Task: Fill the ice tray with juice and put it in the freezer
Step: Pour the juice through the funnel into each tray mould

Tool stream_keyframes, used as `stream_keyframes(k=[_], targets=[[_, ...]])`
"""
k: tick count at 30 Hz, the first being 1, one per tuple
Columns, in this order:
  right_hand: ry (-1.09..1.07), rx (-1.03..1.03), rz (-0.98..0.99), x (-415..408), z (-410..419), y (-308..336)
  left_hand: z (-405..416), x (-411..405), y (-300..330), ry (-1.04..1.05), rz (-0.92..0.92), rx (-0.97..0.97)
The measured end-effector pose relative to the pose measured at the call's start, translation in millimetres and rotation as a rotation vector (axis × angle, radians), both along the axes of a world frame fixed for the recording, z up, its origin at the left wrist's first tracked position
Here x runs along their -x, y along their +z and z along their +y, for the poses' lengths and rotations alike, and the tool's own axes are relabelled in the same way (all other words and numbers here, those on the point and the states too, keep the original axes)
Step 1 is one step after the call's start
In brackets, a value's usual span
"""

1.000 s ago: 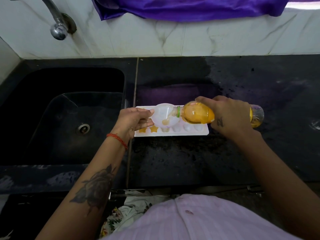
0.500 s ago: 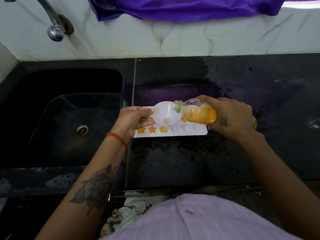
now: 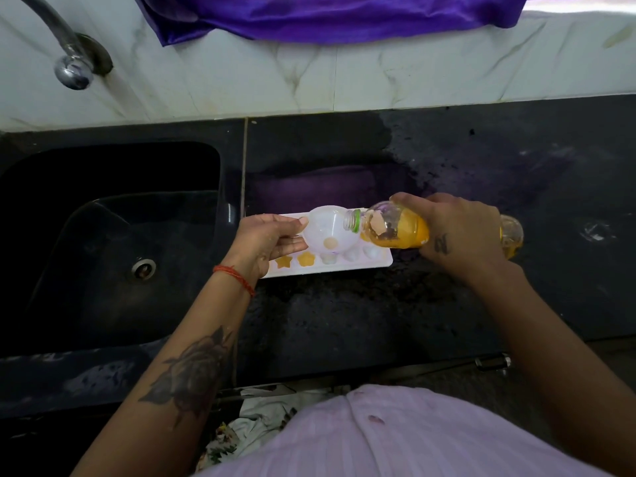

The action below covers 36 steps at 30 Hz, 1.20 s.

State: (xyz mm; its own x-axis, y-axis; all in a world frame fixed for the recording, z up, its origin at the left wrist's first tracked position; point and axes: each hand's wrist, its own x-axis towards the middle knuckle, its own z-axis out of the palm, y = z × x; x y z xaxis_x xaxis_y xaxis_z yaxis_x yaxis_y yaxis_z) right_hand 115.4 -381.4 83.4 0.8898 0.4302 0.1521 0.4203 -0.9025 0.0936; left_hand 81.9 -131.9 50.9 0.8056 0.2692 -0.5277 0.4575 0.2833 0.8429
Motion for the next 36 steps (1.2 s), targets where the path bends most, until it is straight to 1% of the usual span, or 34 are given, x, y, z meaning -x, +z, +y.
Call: stream_keyframes(k=[20, 36], targets=[[0.022, 0.014, -0.011, -6.7, 1.1, -0.5, 0.1, -0.9, -1.4, 0.014, 0.005, -0.007], [-0.052, -0.096, 0.035, -3.9, -9.6, 1.5, -9.1, -5.4, 5.8, -0.043, -0.046, 0.004]])
